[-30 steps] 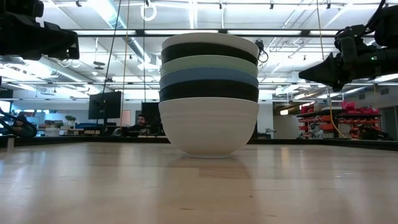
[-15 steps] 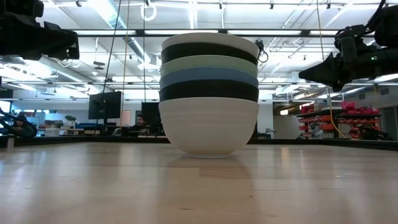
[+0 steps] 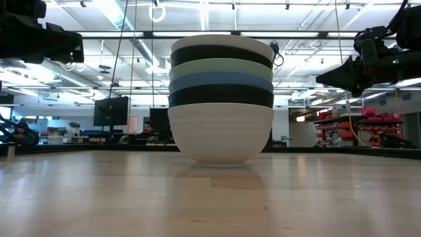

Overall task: Nest bowls inside each other
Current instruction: Return to Home Position

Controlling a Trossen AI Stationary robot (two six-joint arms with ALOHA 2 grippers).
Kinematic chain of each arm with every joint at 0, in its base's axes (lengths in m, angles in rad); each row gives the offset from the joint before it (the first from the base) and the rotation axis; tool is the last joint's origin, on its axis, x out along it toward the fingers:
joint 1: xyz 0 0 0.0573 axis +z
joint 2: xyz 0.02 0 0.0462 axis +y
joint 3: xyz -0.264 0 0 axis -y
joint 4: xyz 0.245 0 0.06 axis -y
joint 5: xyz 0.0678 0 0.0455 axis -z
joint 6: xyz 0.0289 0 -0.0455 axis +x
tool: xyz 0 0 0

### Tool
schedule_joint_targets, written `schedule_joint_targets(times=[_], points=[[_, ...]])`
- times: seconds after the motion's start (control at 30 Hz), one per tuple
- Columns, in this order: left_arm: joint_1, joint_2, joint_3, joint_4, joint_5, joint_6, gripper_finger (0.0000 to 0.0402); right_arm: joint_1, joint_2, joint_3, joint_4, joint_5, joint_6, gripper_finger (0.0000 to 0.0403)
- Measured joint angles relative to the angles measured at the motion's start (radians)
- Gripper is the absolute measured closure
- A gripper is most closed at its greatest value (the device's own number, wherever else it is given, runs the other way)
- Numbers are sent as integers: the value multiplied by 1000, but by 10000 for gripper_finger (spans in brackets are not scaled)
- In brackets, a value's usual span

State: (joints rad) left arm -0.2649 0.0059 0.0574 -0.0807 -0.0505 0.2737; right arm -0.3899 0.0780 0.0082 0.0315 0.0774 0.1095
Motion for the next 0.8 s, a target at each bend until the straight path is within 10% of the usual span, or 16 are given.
schedule_joint_targets(times=[0.8], points=[[0,0,0,0,0,0,315,0,0,0,0,0,0,380]])
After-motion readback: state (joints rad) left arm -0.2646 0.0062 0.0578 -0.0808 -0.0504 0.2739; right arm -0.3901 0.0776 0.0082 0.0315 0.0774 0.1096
